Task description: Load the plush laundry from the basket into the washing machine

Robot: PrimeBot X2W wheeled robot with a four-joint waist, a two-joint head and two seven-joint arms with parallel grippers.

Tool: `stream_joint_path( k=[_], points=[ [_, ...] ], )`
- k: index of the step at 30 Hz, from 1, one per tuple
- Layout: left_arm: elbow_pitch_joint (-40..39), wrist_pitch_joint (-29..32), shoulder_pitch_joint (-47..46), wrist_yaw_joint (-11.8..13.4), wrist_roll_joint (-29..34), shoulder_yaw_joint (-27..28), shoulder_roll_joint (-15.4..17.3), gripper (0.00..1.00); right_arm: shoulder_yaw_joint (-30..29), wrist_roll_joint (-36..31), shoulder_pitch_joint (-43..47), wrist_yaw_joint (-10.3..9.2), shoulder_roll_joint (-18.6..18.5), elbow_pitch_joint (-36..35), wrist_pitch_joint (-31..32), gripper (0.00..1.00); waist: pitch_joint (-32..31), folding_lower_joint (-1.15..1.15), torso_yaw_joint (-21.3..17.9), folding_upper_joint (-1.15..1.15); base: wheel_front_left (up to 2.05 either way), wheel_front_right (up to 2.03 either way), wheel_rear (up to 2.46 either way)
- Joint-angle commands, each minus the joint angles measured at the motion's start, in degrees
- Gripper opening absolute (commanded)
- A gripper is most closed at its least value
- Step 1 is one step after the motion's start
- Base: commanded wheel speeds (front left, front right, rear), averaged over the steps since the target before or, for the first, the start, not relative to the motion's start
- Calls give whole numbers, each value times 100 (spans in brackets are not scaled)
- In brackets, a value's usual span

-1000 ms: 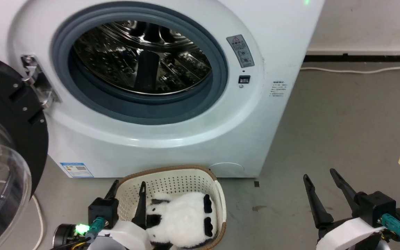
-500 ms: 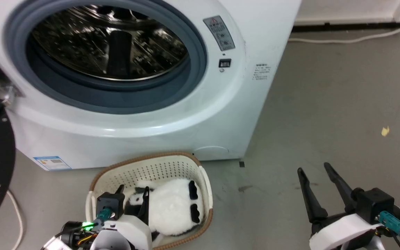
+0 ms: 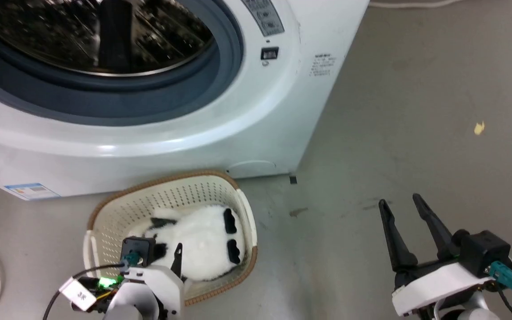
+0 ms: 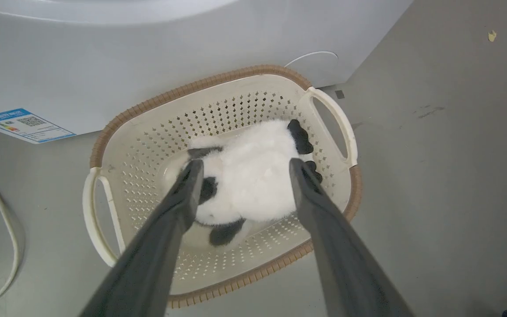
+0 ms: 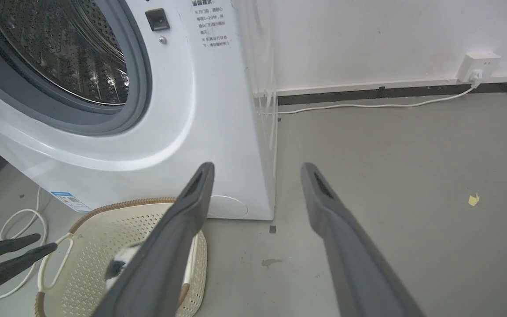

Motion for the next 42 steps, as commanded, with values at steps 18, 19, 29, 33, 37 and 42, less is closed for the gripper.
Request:
stream_joint_path(
  k=[18, 19, 29, 33, 37, 42],
  points=[
    [1279, 408, -1163, -73, -383, -269, 497, 100, 204, 577, -424, -3, 7, -58, -292, 100, 1070, -1, -499, 0, 0, 0, 0],
    [1340, 444, -1227, -75, -388, -295, 529, 100, 217, 605, -444, -3, 7, -61, -304, 100, 1127, -1, -521, 0, 0, 0, 0],
    [1883, 777, -1759, -185, -353, -659, 741, 100, 250, 854, -551, -4, 7, -94, -412, 100, 1579, -1, -707, 0, 0, 0, 0],
    [2123, 893, -2007, -199, -388, -771, 811, 100, 280, 949, -558, -4, 8, -101, -459, 100, 1773, -1, -787, 0, 0, 0, 0],
    [2360, 979, -2271, -194, -424, -877, 892, 100, 298, 1063, -595, -4, 8, -113, -507, 100, 1974, -1, -863, 0, 0, 0, 0],
    [2582, 874, -2635, -193, -521, -958, 962, 100, 326, 1204, -642, -4, 8, -141, -567, 100, 2243, -1, -954, 0, 0, 0, 0]
  ],
)
